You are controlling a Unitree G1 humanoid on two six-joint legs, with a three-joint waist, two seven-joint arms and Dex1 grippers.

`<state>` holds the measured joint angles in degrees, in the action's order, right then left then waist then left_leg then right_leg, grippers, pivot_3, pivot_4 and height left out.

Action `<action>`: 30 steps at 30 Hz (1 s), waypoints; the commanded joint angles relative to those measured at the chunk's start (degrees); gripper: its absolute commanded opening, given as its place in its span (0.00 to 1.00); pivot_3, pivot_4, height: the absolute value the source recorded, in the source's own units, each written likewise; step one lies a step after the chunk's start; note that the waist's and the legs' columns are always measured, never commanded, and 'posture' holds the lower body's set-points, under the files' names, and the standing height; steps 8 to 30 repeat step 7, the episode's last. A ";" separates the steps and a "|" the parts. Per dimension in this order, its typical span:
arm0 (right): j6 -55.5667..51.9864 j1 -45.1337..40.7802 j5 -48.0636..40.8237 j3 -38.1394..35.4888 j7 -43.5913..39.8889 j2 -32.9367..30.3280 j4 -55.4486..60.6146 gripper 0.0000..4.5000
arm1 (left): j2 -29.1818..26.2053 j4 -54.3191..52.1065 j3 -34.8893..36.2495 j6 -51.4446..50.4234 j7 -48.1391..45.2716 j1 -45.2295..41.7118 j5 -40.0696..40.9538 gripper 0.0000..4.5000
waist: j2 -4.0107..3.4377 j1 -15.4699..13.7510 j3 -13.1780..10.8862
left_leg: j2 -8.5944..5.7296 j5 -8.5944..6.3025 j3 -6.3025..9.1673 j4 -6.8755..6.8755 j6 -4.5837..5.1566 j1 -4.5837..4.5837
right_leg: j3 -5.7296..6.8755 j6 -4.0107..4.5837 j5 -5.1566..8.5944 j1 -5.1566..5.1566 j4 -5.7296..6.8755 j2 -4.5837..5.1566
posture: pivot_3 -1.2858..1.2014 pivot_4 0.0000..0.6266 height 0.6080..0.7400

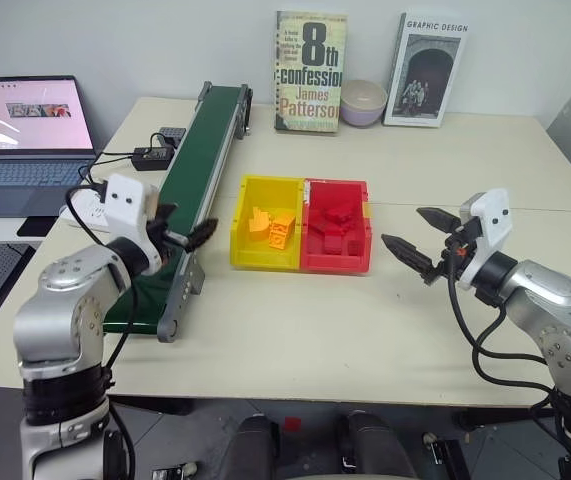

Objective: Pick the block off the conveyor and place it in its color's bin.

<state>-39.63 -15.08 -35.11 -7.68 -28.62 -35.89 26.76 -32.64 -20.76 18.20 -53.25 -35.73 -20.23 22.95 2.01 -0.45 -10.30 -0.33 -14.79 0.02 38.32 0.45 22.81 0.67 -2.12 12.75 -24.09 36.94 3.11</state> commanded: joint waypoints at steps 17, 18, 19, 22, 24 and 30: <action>-3.10 -5.00 -6.66 -0.51 -9.38 -3.62 1.47 1.00 | -12.81 -4.65 2.28 -7.18 -8.93 -1.72 12.71 1.00 | -0.01 0.53 0.00 | 0.08 0.00 0.00 -0.05 0.00 -0.09 | 0.03 -0.04 0.06 0.01 0.04 -0.11 | 0.52 0.24 1.00; -3.10 -5.00 -6.66 -0.51 -9.38 -3.62 1.47 1.00 | -12.81 -4.65 2.28 -7.18 -8.93 -1.72 12.71 1.00 | -0.01 0.53 0.00 | 0.08 0.00 0.00 -0.05 0.00 -0.09 | 0.03 -0.04 0.06 0.01 0.04 -0.11 | 0.52 0.24 1.00; -3.10 -5.00 -6.66 -0.51 -9.38 -3.62 1.47 1.00 | -12.81 -4.65 2.28 -7.18 -8.93 -1.72 12.71 1.00 | -0.01 0.53 0.00 | 0.08 0.00 0.00 -0.05 0.00 -0.09 | 0.03 -0.04 0.06 0.01 0.04 -0.11 | 0.52 0.24 1.00; -3.10 -5.00 -6.66 -0.51 -9.38 -3.62 1.47 1.00 | -12.81 -4.65 2.28 -7.18 -8.93 -1.72 12.71 1.00 | -0.01 0.53 0.00 | 0.08 0.00 0.00 -0.05 0.00 -0.09 | 0.03 -0.04 0.06 0.01 0.04 -0.11 | 0.52 0.24 1.00; -3.10 -5.00 -6.66 -0.51 -9.38 -3.62 1.47 1.00 | -12.81 -4.65 2.28 -7.18 -8.93 -1.72 12.71 1.00 | -0.01 0.53 0.00 | 0.08 0.00 0.00 -0.05 0.00 -0.09 | 0.03 -0.04 0.06 0.01 0.04 -0.11 | 0.52 0.24 1.00; -3.10 -5.00 -6.66 -0.51 -9.38 -3.62 1.47 1.00 | -12.81 -4.65 2.28 -7.18 -8.93 -1.72 12.71 1.00 | -0.01 0.53 0.00 | 0.08 0.00 0.00 -0.05 0.00 -0.09 | 0.03 -0.04 0.06 0.01 0.04 -0.11 | 0.52 0.24 1.00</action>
